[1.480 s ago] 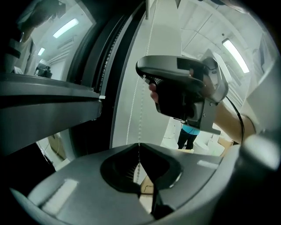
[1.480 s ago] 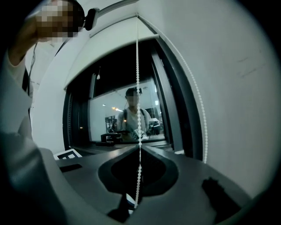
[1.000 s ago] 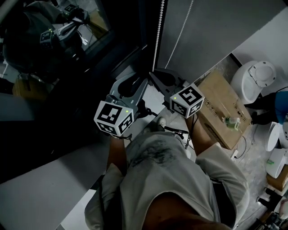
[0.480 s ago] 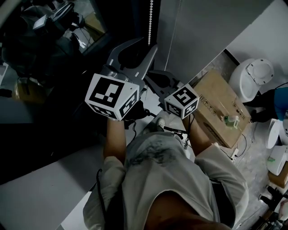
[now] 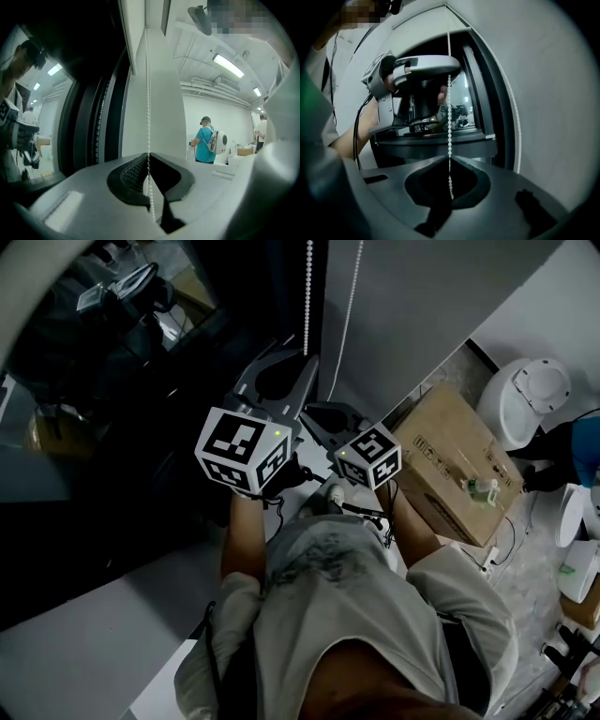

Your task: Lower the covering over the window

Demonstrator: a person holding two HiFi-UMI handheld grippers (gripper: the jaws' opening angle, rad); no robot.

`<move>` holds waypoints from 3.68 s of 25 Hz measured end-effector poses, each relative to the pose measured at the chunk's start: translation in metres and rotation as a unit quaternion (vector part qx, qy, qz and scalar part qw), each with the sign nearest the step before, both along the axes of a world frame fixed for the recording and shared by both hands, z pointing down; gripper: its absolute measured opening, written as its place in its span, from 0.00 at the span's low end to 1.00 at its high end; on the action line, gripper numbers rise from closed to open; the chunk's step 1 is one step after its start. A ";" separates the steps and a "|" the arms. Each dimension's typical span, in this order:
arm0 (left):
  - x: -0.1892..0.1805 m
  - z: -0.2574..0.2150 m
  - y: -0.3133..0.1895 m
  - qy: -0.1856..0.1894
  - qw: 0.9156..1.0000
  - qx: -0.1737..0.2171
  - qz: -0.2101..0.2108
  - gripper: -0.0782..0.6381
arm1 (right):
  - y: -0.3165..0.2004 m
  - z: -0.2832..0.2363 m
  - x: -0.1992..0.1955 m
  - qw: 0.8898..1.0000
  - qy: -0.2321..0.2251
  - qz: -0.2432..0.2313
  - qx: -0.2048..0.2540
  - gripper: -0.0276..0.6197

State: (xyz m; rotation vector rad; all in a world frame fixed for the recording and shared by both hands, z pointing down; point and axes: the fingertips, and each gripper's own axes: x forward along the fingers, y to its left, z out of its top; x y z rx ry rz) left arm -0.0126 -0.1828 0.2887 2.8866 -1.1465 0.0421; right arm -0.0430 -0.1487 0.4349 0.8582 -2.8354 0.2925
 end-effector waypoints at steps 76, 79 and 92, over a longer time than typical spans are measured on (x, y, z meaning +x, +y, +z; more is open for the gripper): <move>0.010 0.206 0.054 -0.042 0.978 -0.202 0.023 0.14 | 0.000 -0.080 0.012 0.997 -0.049 -0.008 0.067 0.07; 0.006 0.201 0.062 -0.051 0.980 -0.192 0.026 0.16 | 0.001 -0.078 0.016 0.997 -0.051 -0.004 0.065 0.07; -0.027 -0.006 0.034 0.033 0.999 0.015 0.012 0.24 | 0.003 -0.078 0.016 0.996 -0.058 -0.002 0.064 0.07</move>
